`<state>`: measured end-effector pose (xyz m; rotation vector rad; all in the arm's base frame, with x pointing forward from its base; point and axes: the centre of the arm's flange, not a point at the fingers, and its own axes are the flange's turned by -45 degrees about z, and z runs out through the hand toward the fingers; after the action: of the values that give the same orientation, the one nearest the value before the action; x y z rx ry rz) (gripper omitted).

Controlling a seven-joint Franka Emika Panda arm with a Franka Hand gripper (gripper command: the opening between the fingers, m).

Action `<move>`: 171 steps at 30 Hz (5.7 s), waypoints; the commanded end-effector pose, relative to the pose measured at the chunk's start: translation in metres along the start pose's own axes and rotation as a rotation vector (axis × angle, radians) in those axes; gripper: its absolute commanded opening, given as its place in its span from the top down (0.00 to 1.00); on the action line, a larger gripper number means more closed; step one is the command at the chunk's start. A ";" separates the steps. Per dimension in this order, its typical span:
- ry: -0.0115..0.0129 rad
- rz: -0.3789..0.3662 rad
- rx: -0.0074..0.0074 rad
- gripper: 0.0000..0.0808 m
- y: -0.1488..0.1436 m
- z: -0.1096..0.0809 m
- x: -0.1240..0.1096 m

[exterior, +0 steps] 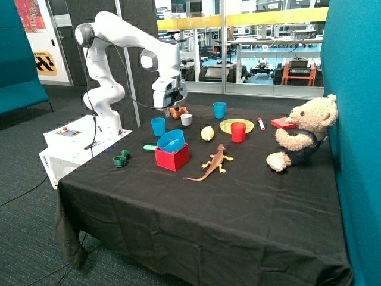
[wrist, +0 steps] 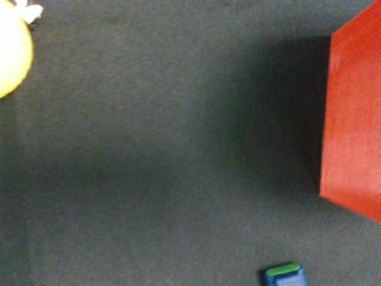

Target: Put the ball in the red pot

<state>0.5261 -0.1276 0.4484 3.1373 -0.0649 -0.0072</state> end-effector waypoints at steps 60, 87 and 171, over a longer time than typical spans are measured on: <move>0.0046 -0.049 0.0036 0.44 0.051 0.062 0.023; 0.0047 -0.075 0.0036 1.00 0.029 0.076 0.027; 0.0052 -0.365 0.0029 1.00 -0.143 0.009 0.023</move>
<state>0.5598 -0.0582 0.4375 3.1239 0.3566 -0.0050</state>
